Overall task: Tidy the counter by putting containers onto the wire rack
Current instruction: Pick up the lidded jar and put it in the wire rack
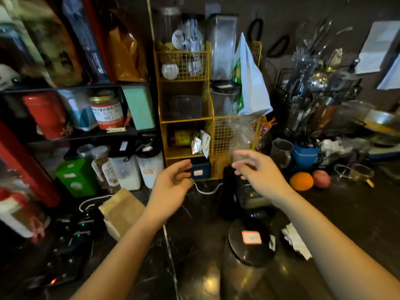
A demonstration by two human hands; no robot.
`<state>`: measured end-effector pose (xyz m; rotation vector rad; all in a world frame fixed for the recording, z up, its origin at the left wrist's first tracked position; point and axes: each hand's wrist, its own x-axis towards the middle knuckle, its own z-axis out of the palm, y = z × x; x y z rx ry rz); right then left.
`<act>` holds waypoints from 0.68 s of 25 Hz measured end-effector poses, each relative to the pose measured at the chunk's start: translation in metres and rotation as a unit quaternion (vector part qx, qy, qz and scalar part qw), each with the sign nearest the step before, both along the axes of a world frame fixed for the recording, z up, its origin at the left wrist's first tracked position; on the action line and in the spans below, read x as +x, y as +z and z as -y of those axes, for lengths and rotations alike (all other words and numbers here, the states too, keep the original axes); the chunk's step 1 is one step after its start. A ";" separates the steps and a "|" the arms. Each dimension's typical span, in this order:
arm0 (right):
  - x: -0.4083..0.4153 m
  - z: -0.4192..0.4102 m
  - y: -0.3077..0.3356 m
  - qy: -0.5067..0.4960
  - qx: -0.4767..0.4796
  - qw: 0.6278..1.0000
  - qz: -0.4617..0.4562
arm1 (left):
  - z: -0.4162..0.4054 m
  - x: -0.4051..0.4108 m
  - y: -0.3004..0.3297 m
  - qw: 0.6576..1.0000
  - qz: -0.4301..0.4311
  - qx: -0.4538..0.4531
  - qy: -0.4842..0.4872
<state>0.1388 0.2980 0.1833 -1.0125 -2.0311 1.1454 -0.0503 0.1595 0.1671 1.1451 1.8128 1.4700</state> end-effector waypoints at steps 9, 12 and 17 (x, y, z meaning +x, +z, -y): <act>0.069 0.063 -0.059 -0.091 -0.072 0.993 -0.007 | 0.038 0.085 -0.042 0.988 0.109 -0.101 -0.044; 0.087 0.087 -0.079 -0.133 -0.047 0.990 0.025 | 0.047 0.097 -0.054 0.983 0.116 -0.134 -0.052; 0.104 0.115 -0.084 -0.135 -0.074 0.988 0.033 | 0.053 0.107 -0.064 0.979 0.098 -0.171 -0.050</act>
